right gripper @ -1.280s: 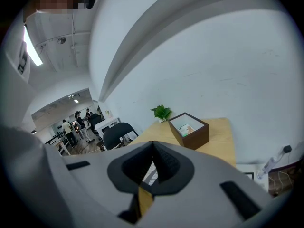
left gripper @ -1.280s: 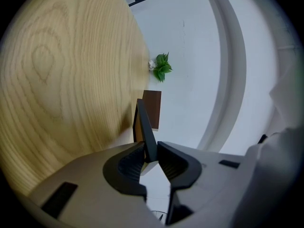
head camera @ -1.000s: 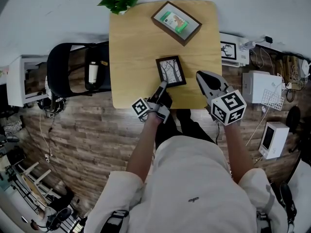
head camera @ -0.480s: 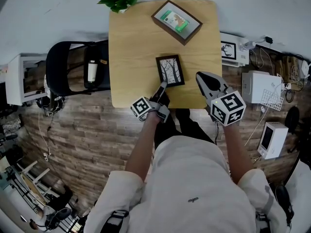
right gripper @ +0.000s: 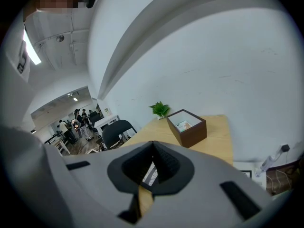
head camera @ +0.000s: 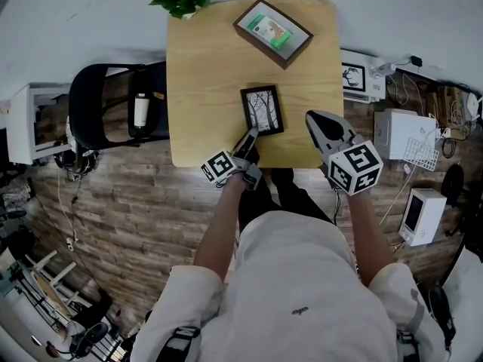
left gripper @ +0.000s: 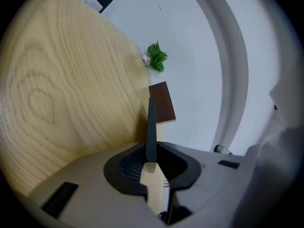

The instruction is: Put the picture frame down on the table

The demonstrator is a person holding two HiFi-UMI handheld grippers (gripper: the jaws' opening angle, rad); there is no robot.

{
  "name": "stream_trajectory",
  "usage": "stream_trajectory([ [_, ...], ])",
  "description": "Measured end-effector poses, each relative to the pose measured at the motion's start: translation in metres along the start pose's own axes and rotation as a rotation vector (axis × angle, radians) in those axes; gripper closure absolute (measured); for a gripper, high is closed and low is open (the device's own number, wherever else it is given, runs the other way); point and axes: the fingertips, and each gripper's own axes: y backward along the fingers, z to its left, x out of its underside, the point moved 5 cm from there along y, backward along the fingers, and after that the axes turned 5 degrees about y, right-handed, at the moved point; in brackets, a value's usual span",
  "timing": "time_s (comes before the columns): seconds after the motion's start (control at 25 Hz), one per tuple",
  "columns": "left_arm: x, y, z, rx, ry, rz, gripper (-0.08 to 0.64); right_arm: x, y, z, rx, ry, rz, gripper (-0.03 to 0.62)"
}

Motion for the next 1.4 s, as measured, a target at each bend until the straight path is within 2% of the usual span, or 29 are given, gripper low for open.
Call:
stream_trajectory([
  [0.56,0.002,-0.002,0.006,-0.097,-0.087,0.025,0.499,0.002,0.003,-0.003,0.0,0.0,0.0,0.594],
  [0.68,0.0,-0.004,0.006,-0.127,-0.131,0.04,0.494,0.003,0.002,-0.003,-0.002,0.002,0.003,0.594],
  [0.88,-0.003,-0.007,0.005,-0.232,-0.243,0.07,0.471,0.003,0.001,-0.002,-0.006,0.002,0.004,0.594],
  [1.08,-0.005,-0.009,0.002,-0.298,-0.338,0.09,0.46,0.004,0.002,-0.003,-0.003,0.004,0.005,0.594],
  [1.4,-0.004,-0.011,0.002,-0.366,-0.455,0.109,0.448,0.004,0.007,-0.004,0.002,0.004,0.007,0.594],
])
